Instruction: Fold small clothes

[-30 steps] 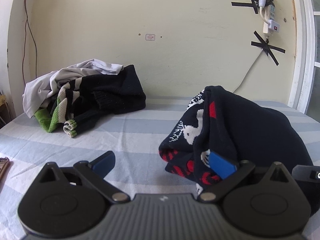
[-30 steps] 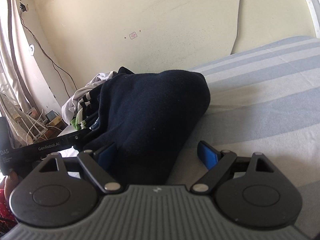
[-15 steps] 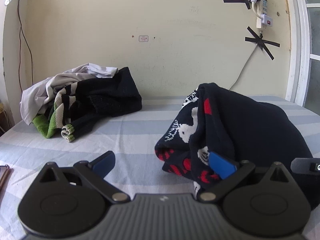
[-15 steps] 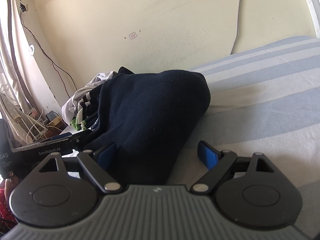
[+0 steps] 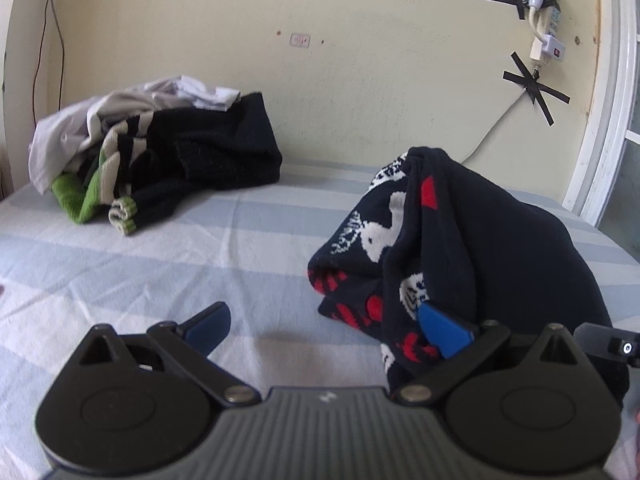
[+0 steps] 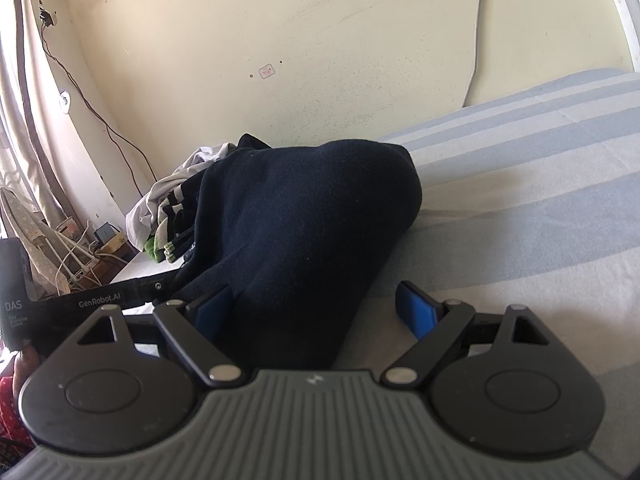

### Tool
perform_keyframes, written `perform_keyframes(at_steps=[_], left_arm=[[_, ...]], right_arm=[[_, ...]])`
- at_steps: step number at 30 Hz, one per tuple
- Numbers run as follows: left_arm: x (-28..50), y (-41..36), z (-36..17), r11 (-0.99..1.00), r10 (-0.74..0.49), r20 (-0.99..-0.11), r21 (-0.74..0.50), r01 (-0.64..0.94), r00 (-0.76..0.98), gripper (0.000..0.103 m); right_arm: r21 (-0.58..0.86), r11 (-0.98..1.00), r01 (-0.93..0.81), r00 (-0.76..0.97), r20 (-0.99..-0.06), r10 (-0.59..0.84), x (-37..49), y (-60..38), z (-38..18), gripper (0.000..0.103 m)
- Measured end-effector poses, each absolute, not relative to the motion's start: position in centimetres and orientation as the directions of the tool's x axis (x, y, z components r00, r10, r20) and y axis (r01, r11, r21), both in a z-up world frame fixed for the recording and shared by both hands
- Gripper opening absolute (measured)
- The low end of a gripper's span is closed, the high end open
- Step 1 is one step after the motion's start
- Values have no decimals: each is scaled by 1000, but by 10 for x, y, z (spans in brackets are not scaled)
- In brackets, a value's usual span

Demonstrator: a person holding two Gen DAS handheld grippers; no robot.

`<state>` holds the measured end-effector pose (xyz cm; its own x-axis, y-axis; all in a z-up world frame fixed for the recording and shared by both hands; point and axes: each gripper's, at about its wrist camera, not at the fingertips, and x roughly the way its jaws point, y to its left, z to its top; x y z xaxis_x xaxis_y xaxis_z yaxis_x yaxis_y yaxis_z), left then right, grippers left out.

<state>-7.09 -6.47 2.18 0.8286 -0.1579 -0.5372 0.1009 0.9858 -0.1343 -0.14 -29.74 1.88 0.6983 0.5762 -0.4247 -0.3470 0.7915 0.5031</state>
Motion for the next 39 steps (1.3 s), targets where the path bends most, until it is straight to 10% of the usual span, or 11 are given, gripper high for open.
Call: perform_keyframes(at_steps=[18,30,39], left_arm=[[-104,-50,57,998,-26,-559,-55,-6,829,103],[-103,-85,33,977,176,-649,207,-50,741,103],[-91,-69,20,998,56,-756,18,-64,653,103]], right_arm=[[514,785,-346,696,-420,582,-2,-298,19,91],[514,784,-347,695,-420,583,-2,-299,19,91],[514,784,-348,695,-420,583,-2,-299,19,91]])
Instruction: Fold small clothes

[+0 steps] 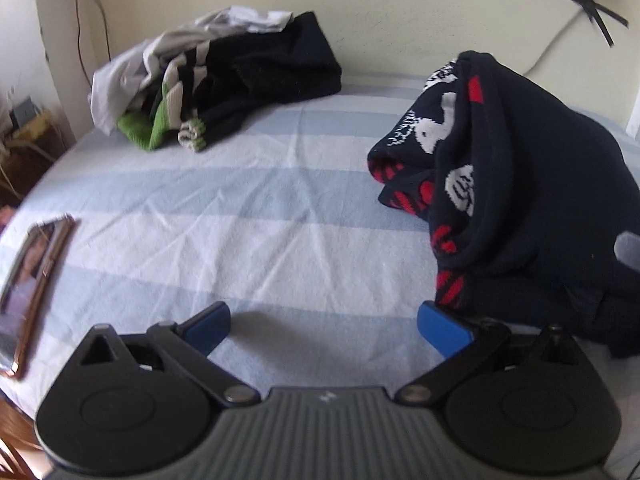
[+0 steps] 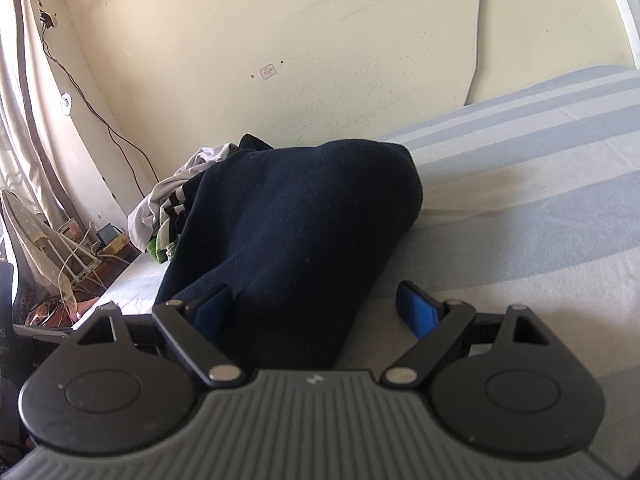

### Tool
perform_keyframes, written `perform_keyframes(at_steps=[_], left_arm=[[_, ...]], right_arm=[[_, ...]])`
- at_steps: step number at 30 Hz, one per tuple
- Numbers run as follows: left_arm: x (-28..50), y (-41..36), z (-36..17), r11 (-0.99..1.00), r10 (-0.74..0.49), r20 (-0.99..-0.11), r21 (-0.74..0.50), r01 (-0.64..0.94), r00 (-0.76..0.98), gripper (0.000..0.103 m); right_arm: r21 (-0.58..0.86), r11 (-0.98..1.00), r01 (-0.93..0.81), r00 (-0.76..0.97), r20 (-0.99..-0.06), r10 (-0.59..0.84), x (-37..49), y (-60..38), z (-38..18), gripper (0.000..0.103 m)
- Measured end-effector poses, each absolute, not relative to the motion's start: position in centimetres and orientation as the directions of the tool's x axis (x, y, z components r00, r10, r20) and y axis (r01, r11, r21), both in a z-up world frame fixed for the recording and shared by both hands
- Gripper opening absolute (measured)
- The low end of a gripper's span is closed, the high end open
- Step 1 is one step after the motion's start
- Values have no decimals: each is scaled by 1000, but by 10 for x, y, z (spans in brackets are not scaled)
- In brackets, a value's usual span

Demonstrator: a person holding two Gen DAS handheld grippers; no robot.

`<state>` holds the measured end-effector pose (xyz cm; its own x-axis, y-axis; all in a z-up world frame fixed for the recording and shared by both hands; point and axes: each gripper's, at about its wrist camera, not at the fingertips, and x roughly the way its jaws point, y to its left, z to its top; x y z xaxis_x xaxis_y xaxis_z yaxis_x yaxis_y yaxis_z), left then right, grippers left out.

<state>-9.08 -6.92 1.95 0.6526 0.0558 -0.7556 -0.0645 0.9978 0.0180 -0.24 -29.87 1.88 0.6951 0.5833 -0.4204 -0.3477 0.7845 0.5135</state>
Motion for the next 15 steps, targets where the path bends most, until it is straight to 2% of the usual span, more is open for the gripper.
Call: perform_keyframes(at_steps=[9,15], left_arm=[[-88,-68,20,996,78,-762,25,-91,642,103],[-87,-67,20,996,72,-764,26,-80,642,103]], right_arm=[[498,797,-341,700,-432,569,-1,-296,18,91],[460,838,-292,720,-471,509,-7,-289,23,92]])
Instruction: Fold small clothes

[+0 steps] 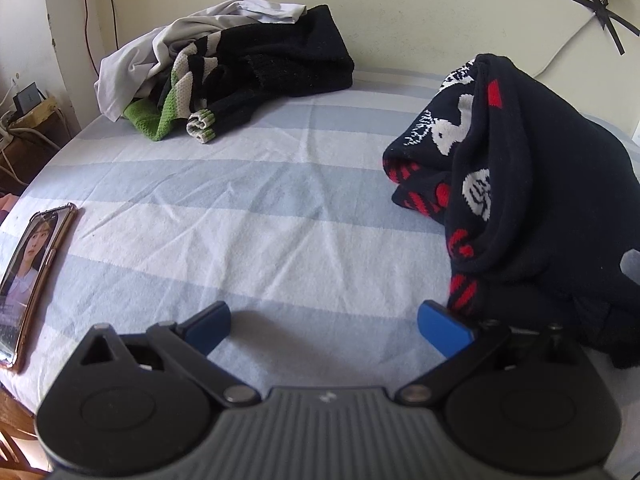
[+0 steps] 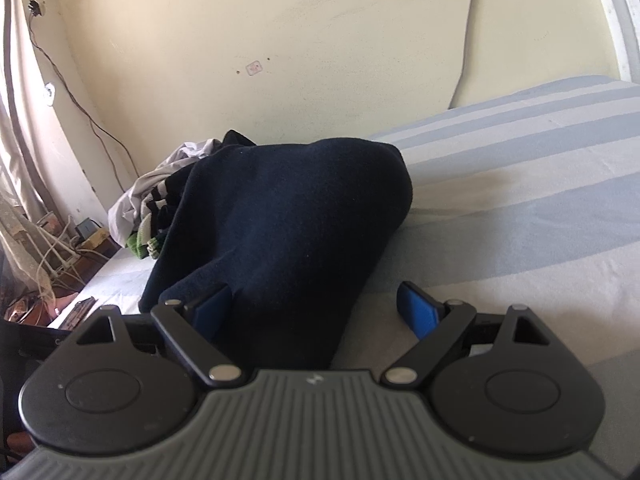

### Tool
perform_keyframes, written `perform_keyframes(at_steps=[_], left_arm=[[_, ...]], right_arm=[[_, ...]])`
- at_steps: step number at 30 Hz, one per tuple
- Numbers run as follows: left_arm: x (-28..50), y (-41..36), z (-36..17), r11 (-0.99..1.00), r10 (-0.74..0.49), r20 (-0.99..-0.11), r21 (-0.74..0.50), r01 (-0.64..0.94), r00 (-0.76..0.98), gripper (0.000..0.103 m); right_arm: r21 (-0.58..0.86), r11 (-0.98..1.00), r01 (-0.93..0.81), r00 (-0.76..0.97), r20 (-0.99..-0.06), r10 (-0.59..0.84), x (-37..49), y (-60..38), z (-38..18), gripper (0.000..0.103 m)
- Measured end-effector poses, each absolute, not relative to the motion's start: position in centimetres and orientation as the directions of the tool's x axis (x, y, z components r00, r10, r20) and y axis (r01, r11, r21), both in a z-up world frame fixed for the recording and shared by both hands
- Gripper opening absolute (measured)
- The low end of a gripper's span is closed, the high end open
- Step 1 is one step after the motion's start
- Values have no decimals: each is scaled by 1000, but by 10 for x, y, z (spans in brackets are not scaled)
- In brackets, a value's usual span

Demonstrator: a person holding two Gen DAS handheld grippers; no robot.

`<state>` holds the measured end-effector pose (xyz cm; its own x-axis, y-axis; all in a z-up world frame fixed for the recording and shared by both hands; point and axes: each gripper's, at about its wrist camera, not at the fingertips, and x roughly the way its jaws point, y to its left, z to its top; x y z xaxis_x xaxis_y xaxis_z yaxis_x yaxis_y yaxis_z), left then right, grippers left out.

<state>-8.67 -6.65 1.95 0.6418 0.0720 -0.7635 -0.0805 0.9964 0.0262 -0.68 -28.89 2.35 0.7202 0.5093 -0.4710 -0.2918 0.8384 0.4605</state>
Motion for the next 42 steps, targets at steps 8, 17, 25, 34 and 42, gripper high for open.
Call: perform_keyframes(at_steps=[8,17,25,34,42], left_arm=[[-88,-66,19,997,64,-759,23,-71,648,103],[-88,-66,19,996,72,-755,21,-85,652,103],[-91,-66,18,996,70,-746,22,-81,663,103],[-90,-66,18,997,69,-745,22,-79,664,103],[-91,-66,19,997,69,-745,22,-79,663,103]], right_arm=[[448,855,-260,697,-526,487,-21,-291,36,92],[369,866,-338,655,-568,498,-33,-269,40,92],[366,873,-324,649,-585,486,-33,-265,38,92],[369,875,-315,647,-591,482,-36,-264,39,92],[374,876,-304,650,-591,478,-38,-264,39,92]])
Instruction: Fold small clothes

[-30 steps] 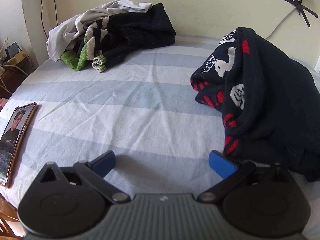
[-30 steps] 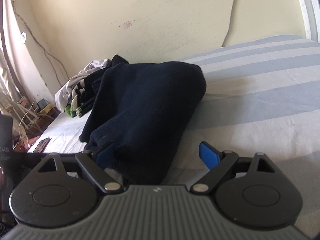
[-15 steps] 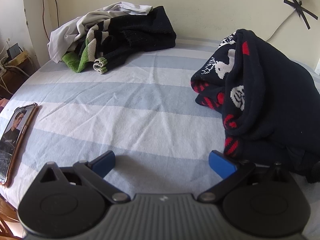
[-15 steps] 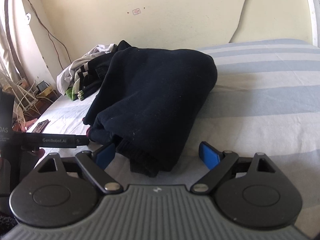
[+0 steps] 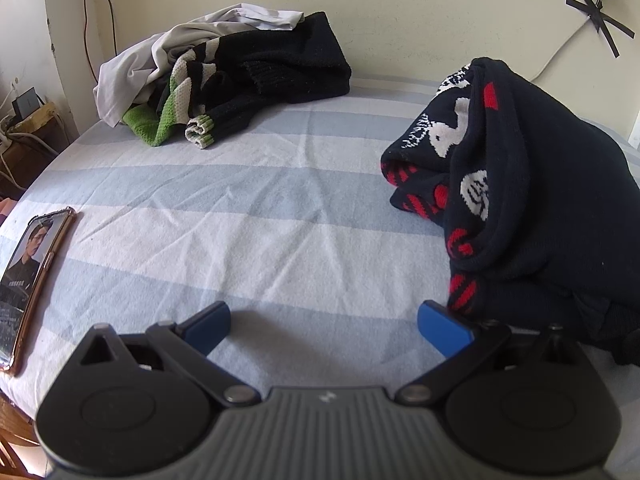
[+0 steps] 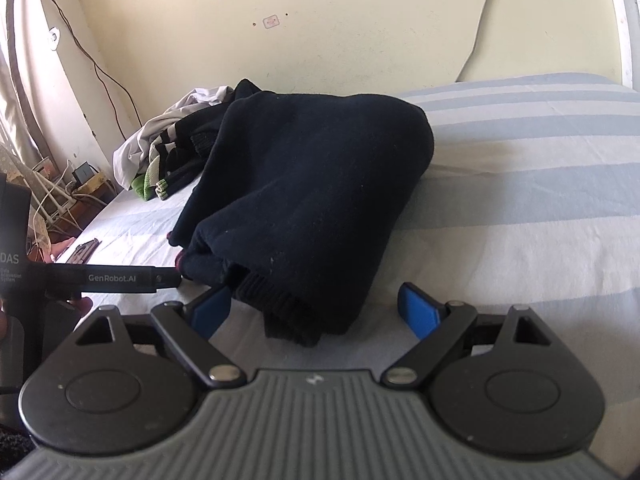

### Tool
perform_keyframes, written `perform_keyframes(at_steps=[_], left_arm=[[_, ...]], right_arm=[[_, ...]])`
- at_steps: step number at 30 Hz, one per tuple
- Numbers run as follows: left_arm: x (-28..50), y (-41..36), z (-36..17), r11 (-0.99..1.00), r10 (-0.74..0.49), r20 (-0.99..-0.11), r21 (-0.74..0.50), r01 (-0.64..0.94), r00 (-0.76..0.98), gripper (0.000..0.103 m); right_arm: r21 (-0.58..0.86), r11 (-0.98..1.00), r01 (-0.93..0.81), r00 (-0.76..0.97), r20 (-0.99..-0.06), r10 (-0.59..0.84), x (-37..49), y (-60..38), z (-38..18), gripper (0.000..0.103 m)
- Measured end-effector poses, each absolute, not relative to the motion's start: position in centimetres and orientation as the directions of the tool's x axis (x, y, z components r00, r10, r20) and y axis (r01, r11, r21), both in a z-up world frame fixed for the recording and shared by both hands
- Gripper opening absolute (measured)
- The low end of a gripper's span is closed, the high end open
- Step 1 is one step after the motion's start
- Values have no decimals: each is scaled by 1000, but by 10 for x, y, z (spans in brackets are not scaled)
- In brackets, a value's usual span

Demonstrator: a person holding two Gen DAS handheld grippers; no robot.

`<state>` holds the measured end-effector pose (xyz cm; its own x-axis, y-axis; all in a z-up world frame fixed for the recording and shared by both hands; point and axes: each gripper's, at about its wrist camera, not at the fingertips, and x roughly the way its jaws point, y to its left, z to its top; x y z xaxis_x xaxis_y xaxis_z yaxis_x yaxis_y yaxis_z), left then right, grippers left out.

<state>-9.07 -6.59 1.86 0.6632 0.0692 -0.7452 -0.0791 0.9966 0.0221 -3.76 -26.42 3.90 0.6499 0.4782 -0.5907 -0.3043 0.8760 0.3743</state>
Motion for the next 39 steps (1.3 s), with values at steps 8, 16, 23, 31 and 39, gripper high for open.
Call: perform_keyframes(at_steps=[8,16,23,31,39], left_arm=[[-91,-66,18,997,68,-741,23,-76,668,103],[-93,-66,17,997,67,-727,22,-74,684,103],[-91,-66,17,997,64,-718,22,-69,693,103],[-90,-59,20,998,47,-740,7,-63,671,103],[-100,-64,31,996,88,-713,53,-71,695,103]], right_arm=[[375,876,-303,650,-590,478,-38,-265,39,92],[376,878,-295,654,-590,472,-38,-265,39,92],[376,878,-296,653,-591,474,-38,-266,39,92],[379,882,-280,657,-594,464,-39,-264,40,92],[388,883,-263,669,-586,457,-42,-266,43,92]])
